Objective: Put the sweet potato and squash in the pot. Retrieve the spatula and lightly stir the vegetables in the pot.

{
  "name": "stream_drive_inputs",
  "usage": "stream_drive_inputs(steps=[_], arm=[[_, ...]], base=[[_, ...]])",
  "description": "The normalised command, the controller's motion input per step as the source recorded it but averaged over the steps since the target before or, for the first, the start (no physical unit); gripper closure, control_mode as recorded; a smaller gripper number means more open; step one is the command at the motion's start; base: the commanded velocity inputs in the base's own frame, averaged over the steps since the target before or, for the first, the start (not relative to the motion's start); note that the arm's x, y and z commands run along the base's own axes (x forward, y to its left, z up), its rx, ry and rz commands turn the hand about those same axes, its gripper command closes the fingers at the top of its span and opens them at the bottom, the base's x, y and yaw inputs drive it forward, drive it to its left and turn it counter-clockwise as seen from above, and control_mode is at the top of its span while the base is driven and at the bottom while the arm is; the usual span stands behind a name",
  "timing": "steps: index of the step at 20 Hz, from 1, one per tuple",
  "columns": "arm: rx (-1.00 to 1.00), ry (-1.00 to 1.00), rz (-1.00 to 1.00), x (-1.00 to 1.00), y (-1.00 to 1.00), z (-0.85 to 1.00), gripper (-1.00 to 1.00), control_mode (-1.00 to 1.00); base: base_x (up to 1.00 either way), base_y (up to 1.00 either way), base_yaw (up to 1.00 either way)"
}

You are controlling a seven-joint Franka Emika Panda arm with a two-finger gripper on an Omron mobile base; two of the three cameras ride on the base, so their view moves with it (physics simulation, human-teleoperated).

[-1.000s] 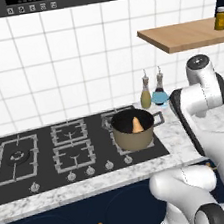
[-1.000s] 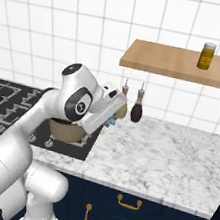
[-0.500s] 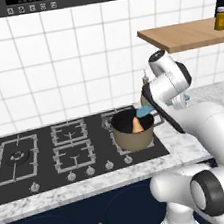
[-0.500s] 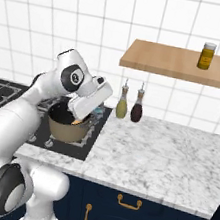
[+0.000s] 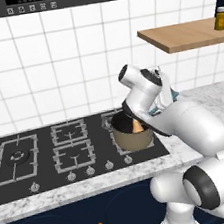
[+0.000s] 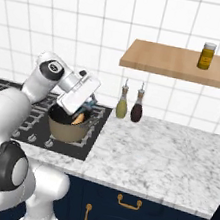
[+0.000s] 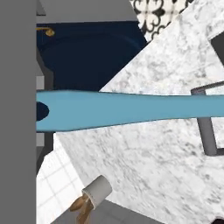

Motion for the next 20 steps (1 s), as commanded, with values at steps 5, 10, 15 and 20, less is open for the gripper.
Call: stream_drive_inputs(steps=[5,10,15,20], arm=[[-0.35,0.00,0.00,0.14,0.39,-0.03,1.00,-1.00],[-0.30,0.01,0.00,0.11,0.72,0.00,1.00,-1.00],[-0.26,0.02,0.00,0.04,0.45,0.02,1.00,-1.00],[-0.28,0.03,0.00,0.00,0.26,0.21,1.00,-1.00]], base=[[0.00,0.00,0.00],[0.00,0.00,0.00],[0.00,0.00,0.00],[0.00,0.00,0.00]])
